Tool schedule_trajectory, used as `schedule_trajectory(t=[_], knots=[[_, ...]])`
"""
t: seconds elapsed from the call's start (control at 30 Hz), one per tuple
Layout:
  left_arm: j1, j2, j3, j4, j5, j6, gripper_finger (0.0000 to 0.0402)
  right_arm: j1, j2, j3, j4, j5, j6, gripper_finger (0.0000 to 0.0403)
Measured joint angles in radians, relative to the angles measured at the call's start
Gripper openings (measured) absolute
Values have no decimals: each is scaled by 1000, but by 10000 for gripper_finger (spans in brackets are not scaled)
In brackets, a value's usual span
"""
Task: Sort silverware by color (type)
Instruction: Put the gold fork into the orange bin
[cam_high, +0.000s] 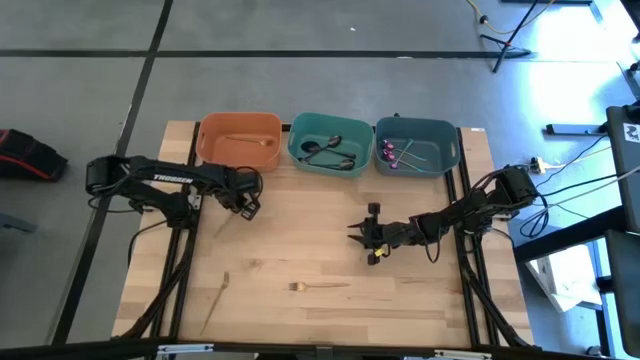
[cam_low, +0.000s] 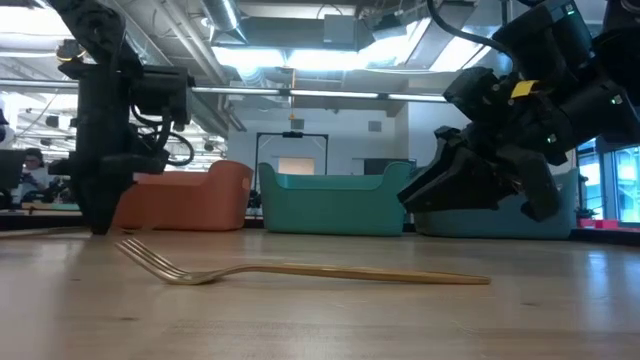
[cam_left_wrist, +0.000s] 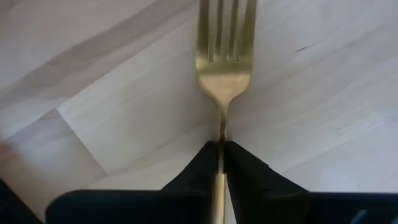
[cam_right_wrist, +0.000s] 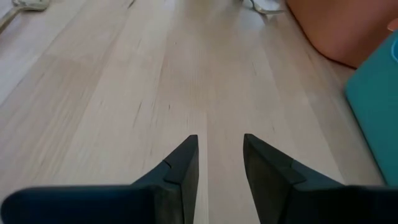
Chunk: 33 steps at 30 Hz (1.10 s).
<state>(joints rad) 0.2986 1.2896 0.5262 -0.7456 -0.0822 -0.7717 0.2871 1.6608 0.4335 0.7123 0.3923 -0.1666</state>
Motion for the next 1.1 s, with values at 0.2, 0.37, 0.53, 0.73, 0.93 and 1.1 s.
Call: schedule_trajectory(t=[0.2,0.37,0.53,0.73,0.93,1.1], knots=[[-37,-30,-5,1,-1,22,12,0,0,0,-3,0,-22,117],[-80,-91,-6,6,22,23,19,0,0,0,-3,0,-22,117],[-110,-160,28,-7,11,46,17,0,0,0,-3,0,-22,117],[-131,-211,130,-9,-59,125,17,0,0,0,-3,0,-22,117],[-131,-212,271,-90,-182,268,18,0,0,0,-3,0,-22,117],[-113,-212,355,-145,-371,375,19,0,0,0,-3,0,-22,117]])
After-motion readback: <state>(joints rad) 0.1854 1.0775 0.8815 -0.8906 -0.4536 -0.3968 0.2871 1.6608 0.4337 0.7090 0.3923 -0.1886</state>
